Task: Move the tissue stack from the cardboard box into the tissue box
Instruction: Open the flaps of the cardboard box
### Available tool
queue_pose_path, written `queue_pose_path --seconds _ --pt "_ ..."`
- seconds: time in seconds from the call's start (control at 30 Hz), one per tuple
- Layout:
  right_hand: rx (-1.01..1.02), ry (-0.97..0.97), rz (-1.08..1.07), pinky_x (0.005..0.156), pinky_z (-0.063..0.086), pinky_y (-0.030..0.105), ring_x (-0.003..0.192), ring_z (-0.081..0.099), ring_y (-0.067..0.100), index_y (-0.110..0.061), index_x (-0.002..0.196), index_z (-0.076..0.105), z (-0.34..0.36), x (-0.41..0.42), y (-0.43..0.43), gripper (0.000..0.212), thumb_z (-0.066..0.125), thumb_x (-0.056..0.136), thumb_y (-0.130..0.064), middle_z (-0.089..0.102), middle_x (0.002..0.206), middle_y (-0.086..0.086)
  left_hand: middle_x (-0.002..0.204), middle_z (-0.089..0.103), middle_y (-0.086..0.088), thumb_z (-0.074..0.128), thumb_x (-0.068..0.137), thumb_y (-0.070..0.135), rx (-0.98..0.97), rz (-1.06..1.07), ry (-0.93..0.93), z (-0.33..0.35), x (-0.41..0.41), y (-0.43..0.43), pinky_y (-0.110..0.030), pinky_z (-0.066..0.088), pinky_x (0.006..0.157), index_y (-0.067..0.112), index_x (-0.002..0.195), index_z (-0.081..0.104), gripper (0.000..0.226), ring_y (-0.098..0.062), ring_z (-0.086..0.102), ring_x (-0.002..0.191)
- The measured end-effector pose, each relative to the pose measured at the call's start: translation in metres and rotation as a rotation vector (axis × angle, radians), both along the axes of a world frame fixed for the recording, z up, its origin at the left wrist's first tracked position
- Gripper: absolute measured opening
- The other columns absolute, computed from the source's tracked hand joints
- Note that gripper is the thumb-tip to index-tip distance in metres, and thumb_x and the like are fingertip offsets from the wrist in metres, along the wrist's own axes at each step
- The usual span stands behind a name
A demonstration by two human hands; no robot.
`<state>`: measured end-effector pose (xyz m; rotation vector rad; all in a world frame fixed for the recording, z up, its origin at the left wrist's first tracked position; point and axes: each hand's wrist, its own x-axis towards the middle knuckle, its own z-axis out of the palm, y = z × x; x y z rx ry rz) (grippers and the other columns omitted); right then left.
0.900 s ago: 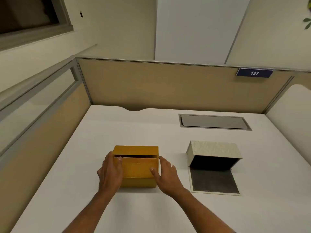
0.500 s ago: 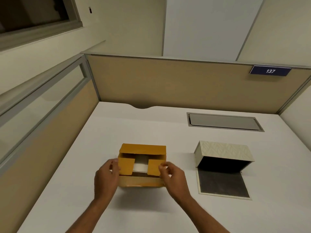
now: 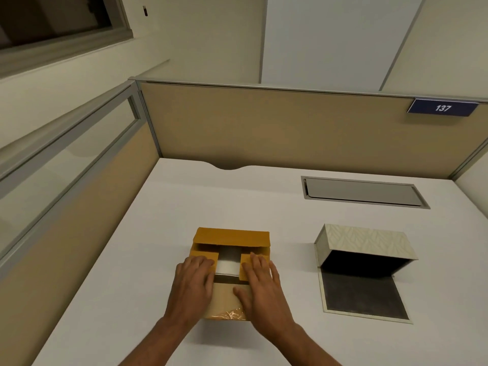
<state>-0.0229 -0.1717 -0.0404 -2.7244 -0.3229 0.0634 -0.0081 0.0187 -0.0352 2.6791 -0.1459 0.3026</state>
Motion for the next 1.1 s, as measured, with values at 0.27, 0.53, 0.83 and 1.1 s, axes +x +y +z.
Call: queue_pose_path --seconds 0.27,0.53,0.83,1.1 --pt "0.031 -0.159 -0.054 0.124 -0.007 0.043 0.152 -0.014 0.018 -0.023 0.156 0.019 0.007 0.057 0.016 0.064 0.029 0.102 -0.055 -0.005 0.167 0.002 0.159 0.035 -0.002 0.048 0.101 0.026 -0.077 -0.054 -0.024 -0.001 0.055 -0.013 -0.034 0.018 0.118 0.021 0.147 0.042 0.047 -0.018 0.022 0.150" --pt "-0.067 0.077 -0.113 0.118 -0.016 0.052 0.153 -0.012 0.029 -0.018 0.157 0.002 -0.003 0.099 0.017 0.081 0.024 0.096 -0.067 -0.006 0.168 0.009 0.166 0.018 -0.003 0.034 0.103 0.041 0.025 -0.056 0.179 -0.008 0.092 -0.017 -0.039 0.012 0.125 0.021 0.154 0.021 0.057 -0.020 0.008 0.154" --pt "0.019 0.097 -0.160 0.123 0.002 0.054 0.152 0.007 0.032 -0.018 0.154 0.014 0.019 0.098 0.025 0.076 0.057 0.092 -0.019 0.011 0.166 0.011 0.163 0.025 -0.006 0.054 0.097 0.027 0.007 -0.058 0.209 0.007 0.090 -0.010 -0.042 0.014 0.125 0.020 0.151 0.027 0.060 -0.023 0.019 0.151" --pt "0.007 -0.164 -0.218 0.125 0.004 0.046 0.153 0.009 0.028 -0.021 0.150 0.037 0.053 0.082 -0.036 0.060 0.057 0.095 -0.006 0.018 0.165 0.007 0.157 0.037 -0.010 0.068 0.085 0.002 0.117 -0.053 -0.019 0.041 0.085 0.024 -0.047 0.023 0.122 0.015 0.137 0.056 0.055 -0.028 0.028 0.149"
